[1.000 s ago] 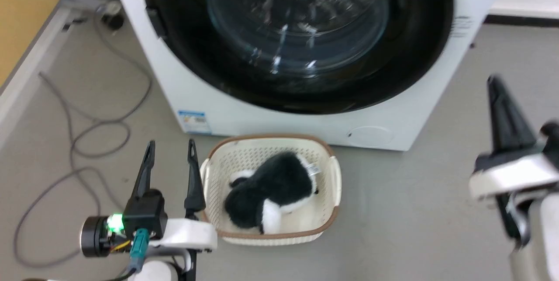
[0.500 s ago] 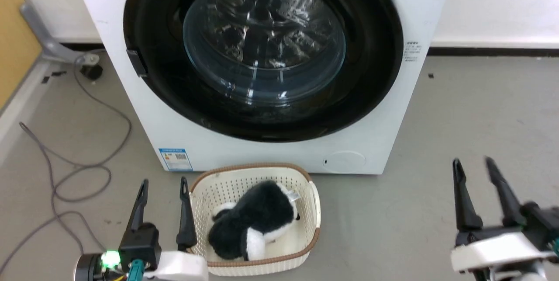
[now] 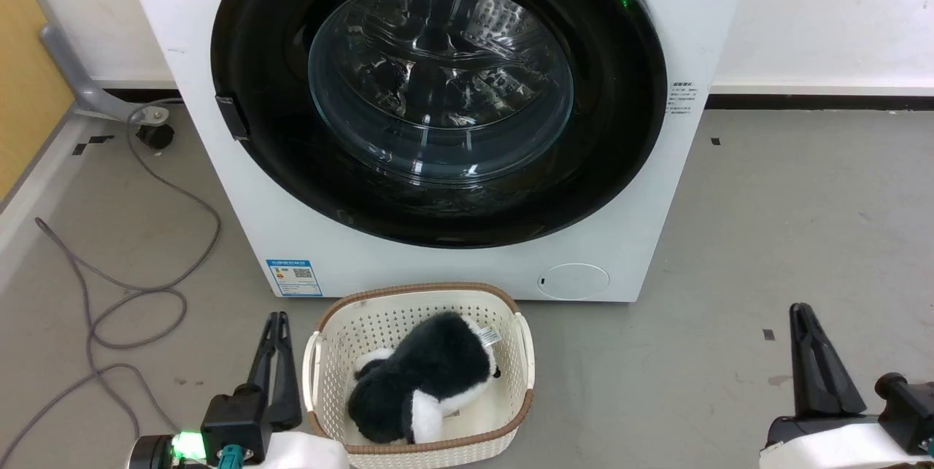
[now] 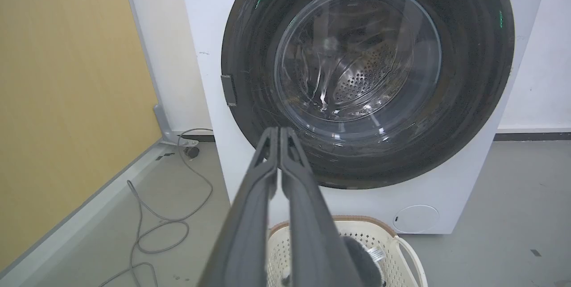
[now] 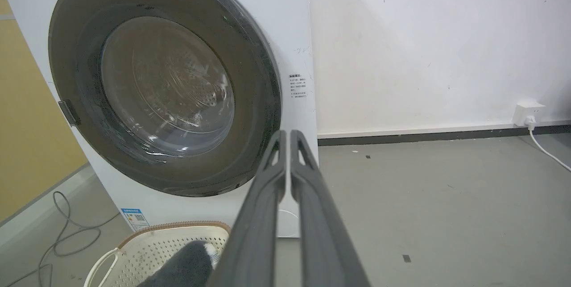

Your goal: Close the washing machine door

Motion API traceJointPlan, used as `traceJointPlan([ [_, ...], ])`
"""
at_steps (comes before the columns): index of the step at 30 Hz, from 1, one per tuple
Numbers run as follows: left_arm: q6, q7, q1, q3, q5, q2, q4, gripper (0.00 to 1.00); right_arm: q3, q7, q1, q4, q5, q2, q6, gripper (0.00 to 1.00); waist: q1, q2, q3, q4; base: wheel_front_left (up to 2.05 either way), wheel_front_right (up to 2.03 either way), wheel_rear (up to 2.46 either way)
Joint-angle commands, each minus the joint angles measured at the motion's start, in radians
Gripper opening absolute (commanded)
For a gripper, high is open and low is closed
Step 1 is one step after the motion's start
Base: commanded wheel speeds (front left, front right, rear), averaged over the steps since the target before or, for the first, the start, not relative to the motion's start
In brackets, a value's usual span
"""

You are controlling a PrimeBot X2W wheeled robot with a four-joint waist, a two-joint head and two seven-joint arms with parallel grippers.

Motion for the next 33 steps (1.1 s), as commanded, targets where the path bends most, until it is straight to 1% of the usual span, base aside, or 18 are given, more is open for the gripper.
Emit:
traceJointPlan([
  [1,-0.003,0.004,-0.001,0.002,0.001,0.000,-0.001,0.00,0.001,0.003,0.000,-0.002,-0.003,0.000,0.000,0.00,0.0001,0.0000,0.000,0.000,0.00,0.00,0.00],
  [33,-0.054,0.073,-0.009,0.029,0.011,-0.006,-0.020,0.00,0.032,0.073,-0.007,-0.029,-0.046,0.001,0.000,0.00,0.0001,0.0000,0.005,0.002,0.00,0.00,0.00],
])
